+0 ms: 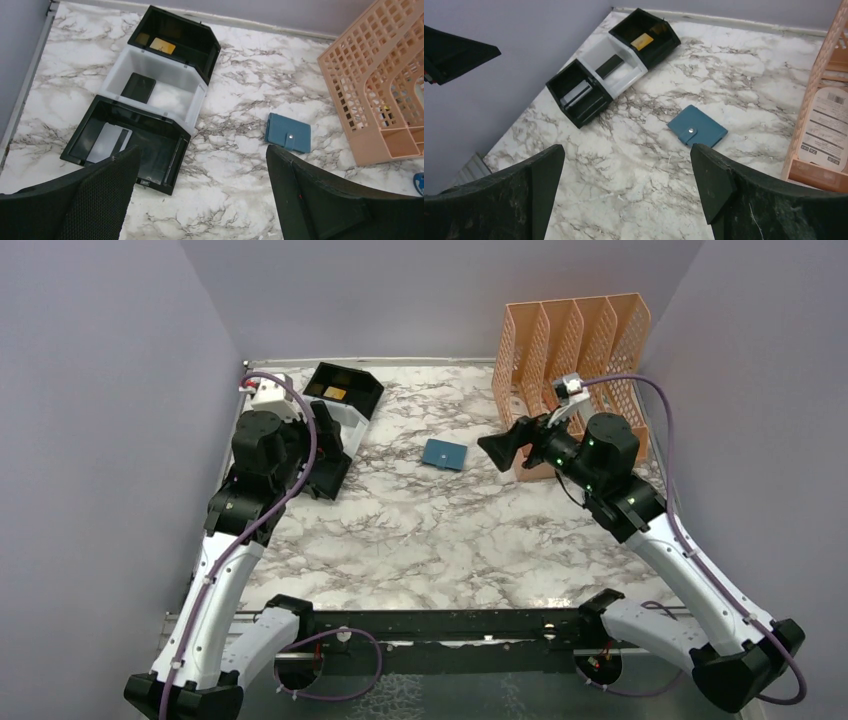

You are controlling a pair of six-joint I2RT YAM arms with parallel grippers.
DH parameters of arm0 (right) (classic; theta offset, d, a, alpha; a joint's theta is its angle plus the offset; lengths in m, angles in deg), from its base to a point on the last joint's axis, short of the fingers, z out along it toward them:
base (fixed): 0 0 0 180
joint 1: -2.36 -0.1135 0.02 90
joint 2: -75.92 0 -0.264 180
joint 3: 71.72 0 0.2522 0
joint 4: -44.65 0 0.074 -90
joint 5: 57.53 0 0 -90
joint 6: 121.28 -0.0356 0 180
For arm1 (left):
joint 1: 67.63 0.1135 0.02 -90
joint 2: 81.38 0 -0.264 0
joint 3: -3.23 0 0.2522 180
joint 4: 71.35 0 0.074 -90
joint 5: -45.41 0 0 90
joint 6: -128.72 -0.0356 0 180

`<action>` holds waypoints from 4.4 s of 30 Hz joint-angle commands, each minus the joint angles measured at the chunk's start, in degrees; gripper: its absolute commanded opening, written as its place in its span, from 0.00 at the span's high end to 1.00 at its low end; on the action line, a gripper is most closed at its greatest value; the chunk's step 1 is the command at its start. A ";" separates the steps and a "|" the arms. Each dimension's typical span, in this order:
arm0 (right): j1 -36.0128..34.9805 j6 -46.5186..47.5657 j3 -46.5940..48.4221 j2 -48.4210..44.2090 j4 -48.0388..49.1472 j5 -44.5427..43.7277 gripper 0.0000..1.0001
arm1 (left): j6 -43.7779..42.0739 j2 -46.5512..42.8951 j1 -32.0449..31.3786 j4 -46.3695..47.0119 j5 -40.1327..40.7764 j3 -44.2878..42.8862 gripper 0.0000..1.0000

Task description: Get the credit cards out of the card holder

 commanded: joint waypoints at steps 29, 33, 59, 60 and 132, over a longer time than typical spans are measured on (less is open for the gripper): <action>-1.93 1.55 32.38 54.33 -7.95 13.24 0.03 | 15.77 -5.46 0.64 -10.01 6.95 9.98 0.01; -1.95 5.88 40.56 60.95 -14.90 0.63 0.09 | 16.09 -7.08 0.70 -9.99 7.26 11.84 0.01; -2.02 10.75 34.94 68.28 -20.03 -4.17 0.26 | 18.71 -7.13 0.73 -9.17 6.43 14.50 0.01; -2.03 9.79 31.33 66.52 -18.27 -3.80 0.27 | 18.80 -7.14 0.68 -9.09 6.28 14.58 0.01; -8.41 -10.26 -10.82 15.83 -6.54 1.23 0.39 | 28.01 32.70 -5.41 1.97 15.15 -5.62 0.07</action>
